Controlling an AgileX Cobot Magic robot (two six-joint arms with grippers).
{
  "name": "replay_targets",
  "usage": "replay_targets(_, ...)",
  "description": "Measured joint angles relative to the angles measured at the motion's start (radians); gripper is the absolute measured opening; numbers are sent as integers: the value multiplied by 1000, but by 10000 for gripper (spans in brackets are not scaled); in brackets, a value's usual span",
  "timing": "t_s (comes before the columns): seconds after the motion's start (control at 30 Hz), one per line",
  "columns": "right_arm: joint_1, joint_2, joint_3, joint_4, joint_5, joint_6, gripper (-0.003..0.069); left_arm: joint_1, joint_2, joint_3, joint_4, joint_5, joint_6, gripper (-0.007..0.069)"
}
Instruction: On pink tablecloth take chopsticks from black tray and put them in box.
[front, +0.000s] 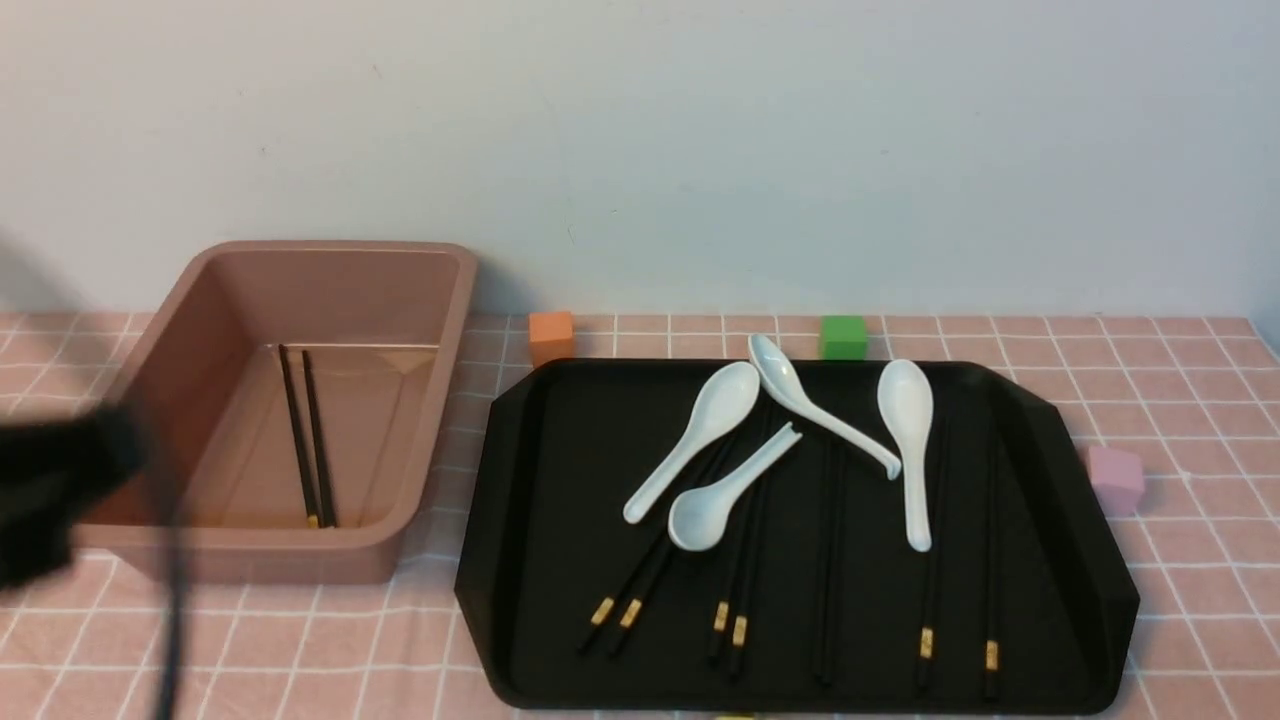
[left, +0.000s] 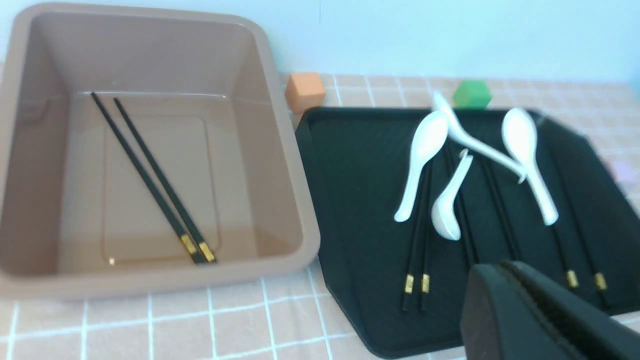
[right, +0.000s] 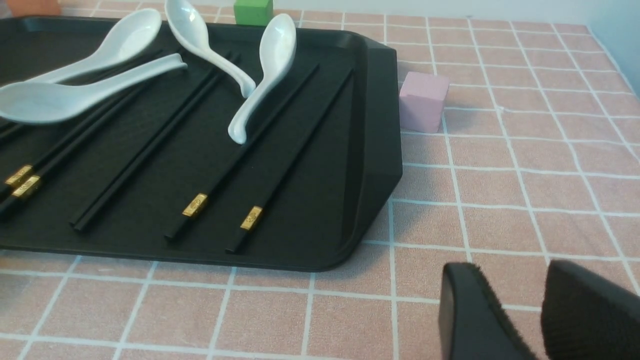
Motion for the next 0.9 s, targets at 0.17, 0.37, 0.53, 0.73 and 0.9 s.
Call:
replay_targets(0.17,0,0,0,0,0,0,240,0,-298,250,-11,-154,-20,-13)
replay_targets(0.37,0,0,0,0,0,0,240,0,-448,428,-28,-321,-32,-13)
replay_targets(0.53,0,0,0,0,0,0,240,0,-452,482,-67,-354,-38,-13)
replay_targets(0.73,0,0,0,0,0,0,240,0,-453,492,-71,-353,-41,-13)
replay_targets(0.9,0,0,0,0,0,0,240,0,-453,492,-71,-353,-42,-13)
